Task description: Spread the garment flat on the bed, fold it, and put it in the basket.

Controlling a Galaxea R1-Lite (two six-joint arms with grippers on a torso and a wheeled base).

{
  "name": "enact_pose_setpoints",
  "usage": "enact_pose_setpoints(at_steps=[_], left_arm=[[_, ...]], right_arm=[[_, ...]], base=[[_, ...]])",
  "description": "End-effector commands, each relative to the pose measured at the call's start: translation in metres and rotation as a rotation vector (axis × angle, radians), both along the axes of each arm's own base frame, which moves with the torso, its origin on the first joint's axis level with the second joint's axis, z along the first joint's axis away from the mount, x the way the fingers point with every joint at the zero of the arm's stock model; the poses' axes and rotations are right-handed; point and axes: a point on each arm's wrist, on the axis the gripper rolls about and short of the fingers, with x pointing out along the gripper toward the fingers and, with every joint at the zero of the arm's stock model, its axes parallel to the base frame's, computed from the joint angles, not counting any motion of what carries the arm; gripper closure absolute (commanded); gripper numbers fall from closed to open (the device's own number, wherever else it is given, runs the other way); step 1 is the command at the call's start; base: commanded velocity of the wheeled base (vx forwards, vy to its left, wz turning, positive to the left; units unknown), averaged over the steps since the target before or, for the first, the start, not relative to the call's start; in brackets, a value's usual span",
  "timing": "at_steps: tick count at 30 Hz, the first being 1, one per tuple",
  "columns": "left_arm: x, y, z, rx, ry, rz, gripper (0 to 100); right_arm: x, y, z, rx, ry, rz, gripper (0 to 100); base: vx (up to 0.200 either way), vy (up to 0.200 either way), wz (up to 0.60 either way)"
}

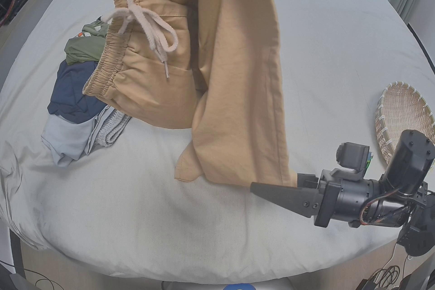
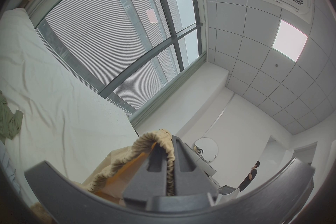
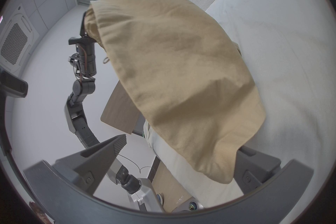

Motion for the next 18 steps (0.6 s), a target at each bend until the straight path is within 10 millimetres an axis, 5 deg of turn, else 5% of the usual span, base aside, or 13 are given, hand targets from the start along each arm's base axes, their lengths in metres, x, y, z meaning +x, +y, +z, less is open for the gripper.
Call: enact_pose_setpoints(at_steps=[1,3,4,11,18], left_arm=[[0.007,0.000,-0.004,0.007,0.013,0.018,100],[0.013,0.001,-0.006,0.010,0.019,0.031,100],[0.015,0.002,-0.007,0.011,0.023,0.045,100],[0.029,0.004,-0.018,0.041,0.037,0.098,100],[0.037,0.004,-0.042,0.056,0.083,0.196,100]], right_arm=[[-0.009,-0.008,0.014,0.047,-0.040,0.003,0],[-0.011,-0.010,0.014,0.056,-0.042,0.000,0],[-0.012,-0.011,0.014,0.063,-0.038,0.000,100],[-0.023,-0.024,0.018,0.123,-0.071,-0.013,100],[-0.037,-0.048,0.044,0.248,-0.097,-0.094,100]], base=[[0.000,0.000,0.00],[0.000,0.000,0.00],[0.000,0.000,0.00],[0.000,0.000,0.00],[0.000,0.000,0.00]])
